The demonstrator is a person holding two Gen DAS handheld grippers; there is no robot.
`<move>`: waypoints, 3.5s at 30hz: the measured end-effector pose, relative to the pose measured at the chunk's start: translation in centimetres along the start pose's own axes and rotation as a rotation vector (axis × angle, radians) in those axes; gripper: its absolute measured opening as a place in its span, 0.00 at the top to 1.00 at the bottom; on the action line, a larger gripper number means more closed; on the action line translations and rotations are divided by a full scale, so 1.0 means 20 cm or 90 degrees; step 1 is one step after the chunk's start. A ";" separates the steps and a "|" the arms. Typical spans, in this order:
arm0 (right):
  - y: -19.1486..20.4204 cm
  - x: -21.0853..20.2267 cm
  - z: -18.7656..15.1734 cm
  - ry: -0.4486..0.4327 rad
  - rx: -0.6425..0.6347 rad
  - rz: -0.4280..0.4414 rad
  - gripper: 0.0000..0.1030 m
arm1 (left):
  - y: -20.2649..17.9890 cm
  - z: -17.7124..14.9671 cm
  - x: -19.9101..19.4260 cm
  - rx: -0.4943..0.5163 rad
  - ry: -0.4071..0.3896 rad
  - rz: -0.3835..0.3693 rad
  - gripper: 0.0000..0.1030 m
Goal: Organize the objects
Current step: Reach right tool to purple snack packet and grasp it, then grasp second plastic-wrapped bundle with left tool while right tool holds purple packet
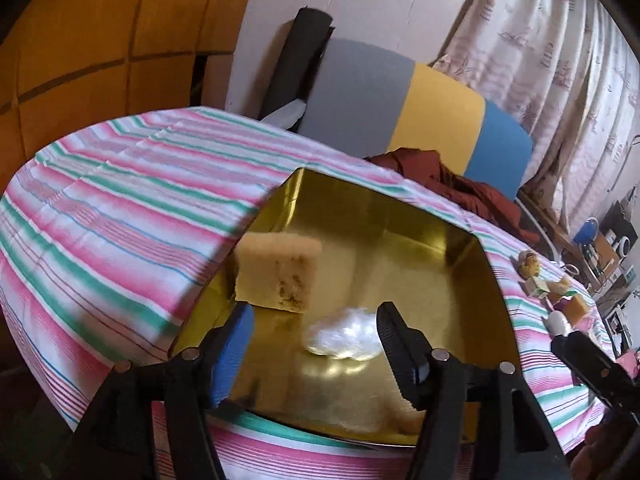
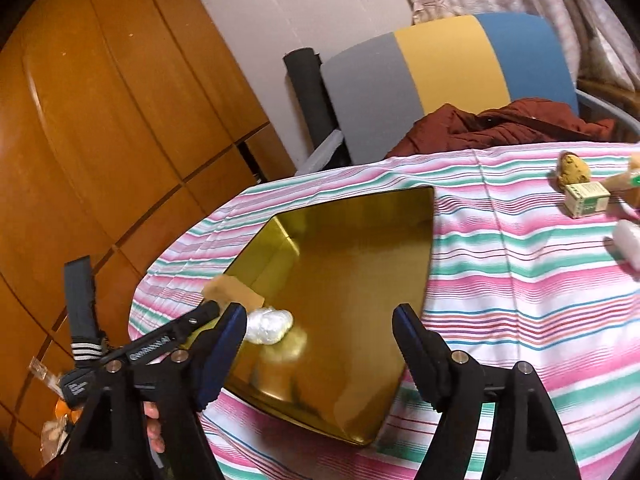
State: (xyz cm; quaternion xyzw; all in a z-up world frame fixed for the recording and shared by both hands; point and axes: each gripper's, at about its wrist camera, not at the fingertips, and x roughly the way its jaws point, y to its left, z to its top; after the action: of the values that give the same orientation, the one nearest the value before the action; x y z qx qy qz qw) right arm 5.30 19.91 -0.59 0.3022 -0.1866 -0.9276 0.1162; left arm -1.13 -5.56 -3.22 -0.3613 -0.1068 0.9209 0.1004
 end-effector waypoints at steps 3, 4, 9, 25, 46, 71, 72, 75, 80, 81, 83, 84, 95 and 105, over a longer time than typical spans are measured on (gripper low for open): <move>-0.03 -0.01 0.00 -0.003 0.008 -0.009 0.23 | -0.04 0.01 -0.03 0.005 -0.008 -0.011 0.37; -0.03 -0.02 0.00 -0.004 0.009 -0.010 0.23 | -0.05 0.01 -0.04 0.007 -0.006 -0.017 0.37; -0.08 -0.04 0.01 -0.007 0.014 -0.035 0.20 | -0.13 0.00 -0.06 0.015 0.001 -0.052 0.37; -0.52 -0.23 0.05 0.011 0.012 -0.206 0.18 | -0.61 -0.18 -0.10 0.155 0.050 -0.197 0.37; -1.35 -0.67 -0.03 -0.065 0.156 -0.443 0.16 | -1.11 -0.34 -0.07 0.250 0.118 -0.309 0.37; -1.45 -0.53 -0.11 -0.088 0.122 -0.398 0.53 | -1.64 -0.38 0.34 0.302 0.218 -0.342 0.37; -1.45 -0.53 -0.11 -0.089 0.121 -0.396 0.53 | -1.67 -0.38 0.38 0.292 0.231 -0.349 0.37; -1.46 -0.53 -0.11 -0.091 0.122 -0.391 0.53 | -1.75 -0.35 0.46 0.266 0.248 -0.351 0.36; -1.46 -0.52 -0.12 -0.090 0.112 -0.404 0.54 | -1.89 -0.27 0.59 0.211 0.268 -0.346 0.35; -1.46 -0.52 -0.12 -0.090 0.112 -0.406 0.54 | -1.91 -0.26 0.62 0.197 0.271 -0.343 0.34; -1.45 -0.51 -0.13 -0.092 0.112 -0.408 0.54 | -1.95 -0.25 0.67 0.182 0.278 -0.335 0.31; -1.45 -0.51 -0.13 -0.093 0.111 -0.409 0.54 | -1.98 -0.25 0.70 0.179 0.285 -0.330 0.31; -1.46 -0.53 -0.14 -0.106 0.112 -0.408 0.55 | -2.11 -0.33 0.89 0.178 0.308 -0.307 0.32; -1.46 -0.53 -0.14 -0.109 0.113 -0.408 0.55 | -2.09 -0.34 0.87 0.243 0.235 -0.315 0.51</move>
State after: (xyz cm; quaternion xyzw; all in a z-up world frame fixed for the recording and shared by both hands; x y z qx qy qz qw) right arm 12.43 49.08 -9.34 0.2754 -0.1710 -0.9191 -0.2240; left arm -4.51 39.82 -8.14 -0.4594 0.0024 0.7913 0.4034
